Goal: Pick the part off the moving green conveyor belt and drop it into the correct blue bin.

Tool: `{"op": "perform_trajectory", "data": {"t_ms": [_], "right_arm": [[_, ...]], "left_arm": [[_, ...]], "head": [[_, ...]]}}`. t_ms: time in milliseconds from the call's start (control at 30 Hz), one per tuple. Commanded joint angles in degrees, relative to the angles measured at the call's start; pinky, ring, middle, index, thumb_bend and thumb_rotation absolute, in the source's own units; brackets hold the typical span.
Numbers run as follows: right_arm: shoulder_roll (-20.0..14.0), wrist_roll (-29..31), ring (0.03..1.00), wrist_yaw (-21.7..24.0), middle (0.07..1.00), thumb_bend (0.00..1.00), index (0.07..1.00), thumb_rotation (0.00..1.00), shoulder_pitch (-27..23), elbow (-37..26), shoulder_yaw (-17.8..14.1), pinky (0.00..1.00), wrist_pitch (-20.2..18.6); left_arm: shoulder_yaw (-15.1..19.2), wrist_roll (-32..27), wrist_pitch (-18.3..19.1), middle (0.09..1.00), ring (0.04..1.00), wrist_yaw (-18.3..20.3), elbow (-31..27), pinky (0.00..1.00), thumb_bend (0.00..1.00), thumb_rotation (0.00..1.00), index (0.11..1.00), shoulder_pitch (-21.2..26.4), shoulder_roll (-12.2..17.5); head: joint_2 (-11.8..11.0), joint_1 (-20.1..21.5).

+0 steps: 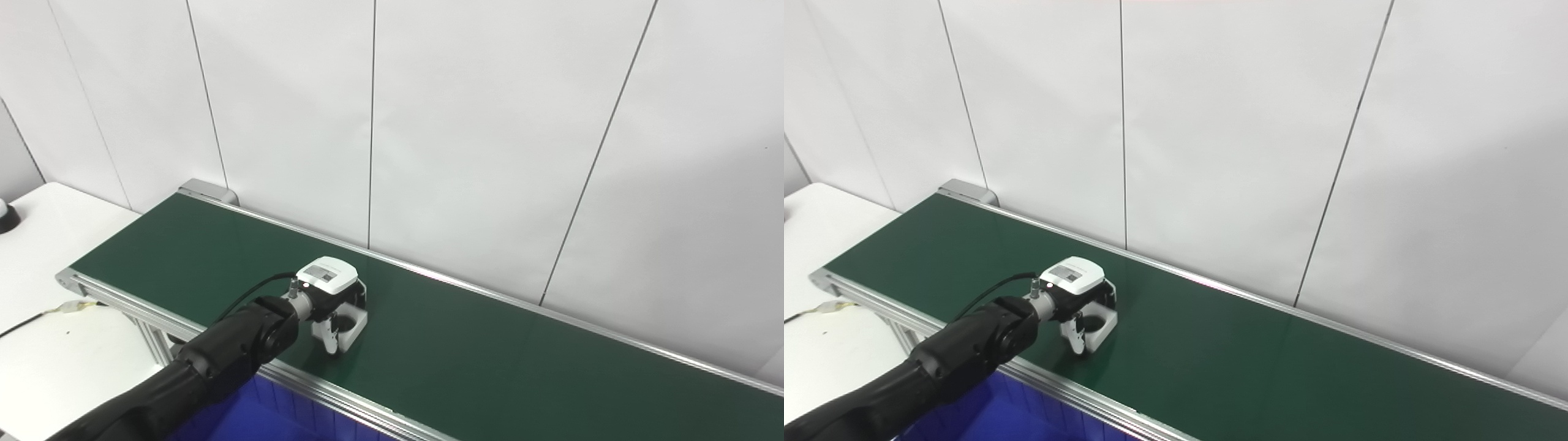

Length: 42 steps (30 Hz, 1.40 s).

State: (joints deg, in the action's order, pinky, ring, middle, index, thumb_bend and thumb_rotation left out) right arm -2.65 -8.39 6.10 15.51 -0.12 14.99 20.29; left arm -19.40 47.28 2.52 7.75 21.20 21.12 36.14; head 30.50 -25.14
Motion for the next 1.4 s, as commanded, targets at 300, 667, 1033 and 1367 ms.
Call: {"op": "perform_trajectory", "data": {"t_ms": [300, 667, 1033, 1367], "right_arm": [[0.3, 0.5, 0.861, 0.1, 0.898, 0.62, 0.956, 0.59, -0.3, -1.8, 0.1, 0.82, 0.6], [0.0, 0.6, 0.857, 0.3, 0.894, 0.65, 0.951, 0.6, -0.1, -2.5, -0.1, 0.81, 0.0], [-0.2, 0.7, 0.844, 0.4, 0.887, 0.63, 0.941, 0.56, -0.3, -2.7, -0.2, 0.79, 0.1], [-0.9, 1.8, 0.835, 1.1, 0.877, 0.64, 0.927, 0.5, -0.4, -4.3, -0.7, 0.78, -1.4]], "left_arm": [[2.2, -4.2, -0.7, 0.478, 0.406, 2.0, -3.2, 0.38, 0.5, 0.0, 0.523, -1.2, 0.8], [6.1, -4.5, 1.4, 0.489, 0.435, 5.2, -23.4, 0.4, 0.5, 0.0, 0.493, -5.7, 0.8], [12.5, -10.5, 6.1, 0.496, 0.413, 12.0, -44.9, 0.4, 0.5, 0.0, 0.509, -12.9, -2.4], [13.7, -10.3, 9.4, 0.486, 0.412, 14.8, -55.9, 0.41, 0.5, 0.0, 0.512, -20.0, -7.1]], "head": [[0.3, 0.4], [1.3, 1.5], [2.8, 2.7], [5.7, 4.6]]}}
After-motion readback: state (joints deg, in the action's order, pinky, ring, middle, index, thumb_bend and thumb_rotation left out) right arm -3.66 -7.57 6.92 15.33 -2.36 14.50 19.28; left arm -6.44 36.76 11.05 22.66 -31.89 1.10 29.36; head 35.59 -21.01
